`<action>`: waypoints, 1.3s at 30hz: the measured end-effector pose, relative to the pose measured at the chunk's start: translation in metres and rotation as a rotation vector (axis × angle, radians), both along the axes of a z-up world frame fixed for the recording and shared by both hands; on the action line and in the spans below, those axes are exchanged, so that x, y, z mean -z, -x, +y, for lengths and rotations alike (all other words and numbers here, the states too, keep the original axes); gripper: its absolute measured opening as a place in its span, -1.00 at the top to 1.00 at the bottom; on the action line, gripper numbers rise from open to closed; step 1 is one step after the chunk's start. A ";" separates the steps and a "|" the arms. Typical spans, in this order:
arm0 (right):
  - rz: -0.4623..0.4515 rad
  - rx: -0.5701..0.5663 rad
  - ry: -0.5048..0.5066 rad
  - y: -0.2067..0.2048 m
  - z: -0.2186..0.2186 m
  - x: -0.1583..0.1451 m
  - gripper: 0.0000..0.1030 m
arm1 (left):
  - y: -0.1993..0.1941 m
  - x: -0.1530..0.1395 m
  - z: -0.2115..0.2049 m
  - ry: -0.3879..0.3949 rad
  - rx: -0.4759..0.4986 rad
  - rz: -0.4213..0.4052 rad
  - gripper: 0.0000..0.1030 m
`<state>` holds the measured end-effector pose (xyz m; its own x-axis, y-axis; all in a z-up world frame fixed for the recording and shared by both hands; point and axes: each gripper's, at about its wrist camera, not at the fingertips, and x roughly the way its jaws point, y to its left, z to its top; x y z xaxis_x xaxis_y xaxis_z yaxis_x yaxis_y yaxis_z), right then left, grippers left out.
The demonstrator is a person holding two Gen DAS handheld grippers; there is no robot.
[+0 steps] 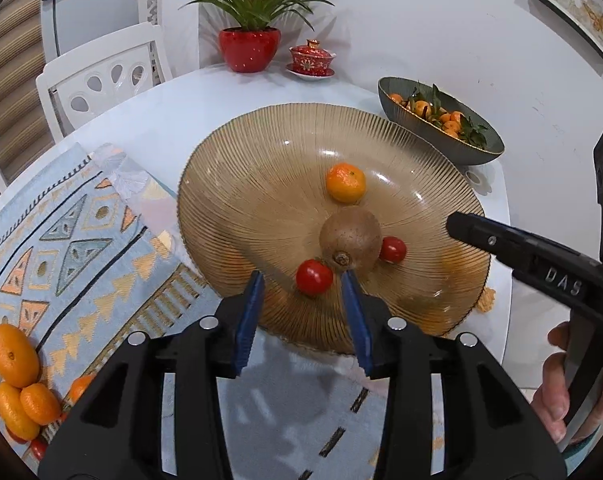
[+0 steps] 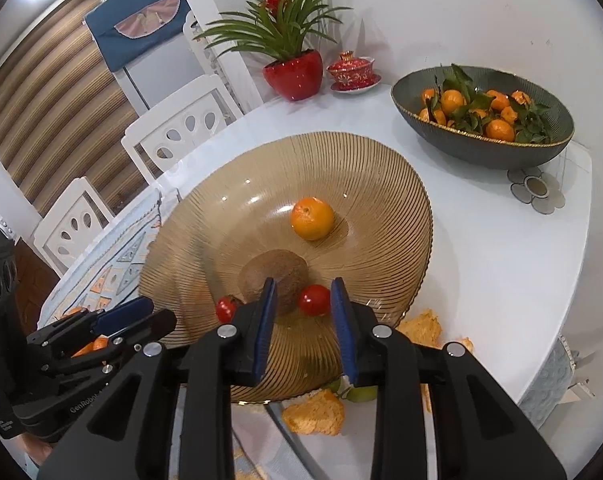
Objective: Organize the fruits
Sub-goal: 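Carry both cherry tomatoes into the glass bowl and open both tools, then move both open tools back to the fruit row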
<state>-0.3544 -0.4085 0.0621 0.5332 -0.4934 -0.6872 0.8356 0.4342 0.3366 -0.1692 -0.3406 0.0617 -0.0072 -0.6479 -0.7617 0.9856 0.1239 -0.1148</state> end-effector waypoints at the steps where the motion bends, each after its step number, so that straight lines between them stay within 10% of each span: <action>1: -0.001 0.000 0.004 0.001 0.002 -0.003 0.45 | -0.001 -0.002 0.004 0.005 -0.004 0.004 0.18; 25: -0.008 -0.233 0.132 -0.097 0.133 -0.067 0.34 | -0.093 -0.080 0.203 0.228 -0.238 0.003 -0.35; 36: 0.046 -0.388 0.133 -0.185 0.182 -0.018 0.12 | -0.165 -0.034 0.271 0.191 -0.403 0.090 -0.40; 39: 0.060 -0.406 0.139 -0.201 0.187 0.006 -0.25 | -0.177 -0.011 0.274 0.159 -0.423 0.101 -0.40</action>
<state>-0.1536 -0.2220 0.0565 0.6645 -0.3420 -0.6645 0.6041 0.7693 0.2082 0.0080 -0.0665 0.0726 0.2138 -0.7184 -0.6619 0.8350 0.4860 -0.2578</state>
